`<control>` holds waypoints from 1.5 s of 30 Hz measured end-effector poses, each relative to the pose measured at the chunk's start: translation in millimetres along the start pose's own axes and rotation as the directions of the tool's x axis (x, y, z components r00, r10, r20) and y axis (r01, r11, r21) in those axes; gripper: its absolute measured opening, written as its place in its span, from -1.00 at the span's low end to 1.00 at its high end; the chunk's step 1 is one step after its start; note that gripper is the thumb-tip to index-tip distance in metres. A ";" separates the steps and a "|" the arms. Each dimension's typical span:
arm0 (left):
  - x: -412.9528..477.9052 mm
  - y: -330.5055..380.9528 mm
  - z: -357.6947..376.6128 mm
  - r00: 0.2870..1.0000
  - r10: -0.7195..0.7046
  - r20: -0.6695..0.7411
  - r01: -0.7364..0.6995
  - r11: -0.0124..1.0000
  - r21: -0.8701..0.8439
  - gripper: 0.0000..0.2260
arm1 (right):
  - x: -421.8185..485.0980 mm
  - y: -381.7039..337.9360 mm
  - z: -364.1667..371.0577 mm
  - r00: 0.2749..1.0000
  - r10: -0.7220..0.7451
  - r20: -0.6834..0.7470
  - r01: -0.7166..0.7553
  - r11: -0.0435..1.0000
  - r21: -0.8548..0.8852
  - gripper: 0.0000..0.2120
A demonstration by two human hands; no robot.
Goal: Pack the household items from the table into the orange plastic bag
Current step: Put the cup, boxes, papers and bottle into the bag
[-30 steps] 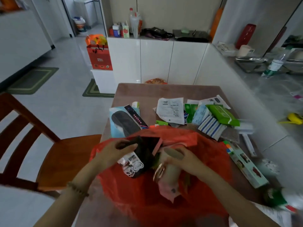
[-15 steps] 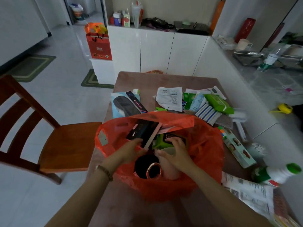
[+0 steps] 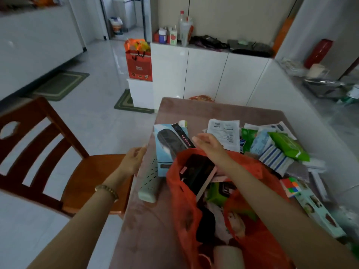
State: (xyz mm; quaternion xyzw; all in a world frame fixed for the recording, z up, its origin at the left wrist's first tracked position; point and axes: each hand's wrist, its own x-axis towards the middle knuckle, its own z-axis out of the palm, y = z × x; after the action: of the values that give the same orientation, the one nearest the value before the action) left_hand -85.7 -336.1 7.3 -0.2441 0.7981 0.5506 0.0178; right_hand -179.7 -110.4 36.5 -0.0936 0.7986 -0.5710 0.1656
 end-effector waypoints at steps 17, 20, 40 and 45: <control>182.5 -36.9 62.4 0.995 0.055 0.087 -0.050 0.997 -0.052 -0.83 | 172.0 81.8 37.2 0.851 0.436 0.291 -0.451 0.892 -0.016 -0.67; 189.2 -35.7 69.9 0.982 0.184 0.042 -0.188 0.973 0.136 -0.67 | 175.2 99.2 36.8 0.834 0.465 0.296 -0.495 0.868 0.033 -0.49; 32.7 65.2 34.7 0.999 0.032 0.044 -0.017 0.950 -0.312 -0.90 | 44.6 -41.7 -57.9 0.991 0.120 0.062 -0.133 0.787 0.602 -0.74; -58.0 -17.3 53.6 0.987 -0.021 0.161 -0.034 0.942 0.333 -0.15 | -50.4 9.2 -62.4 0.921 0.306 0.243 -0.390 0.732 0.558 -0.75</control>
State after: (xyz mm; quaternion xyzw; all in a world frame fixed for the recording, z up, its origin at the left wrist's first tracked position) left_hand -40.4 -271.8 -11.5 -0.1893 0.8768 0.4249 0.1221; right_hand -155.7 -35.3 54.1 0.0765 0.5684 -0.7435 0.3438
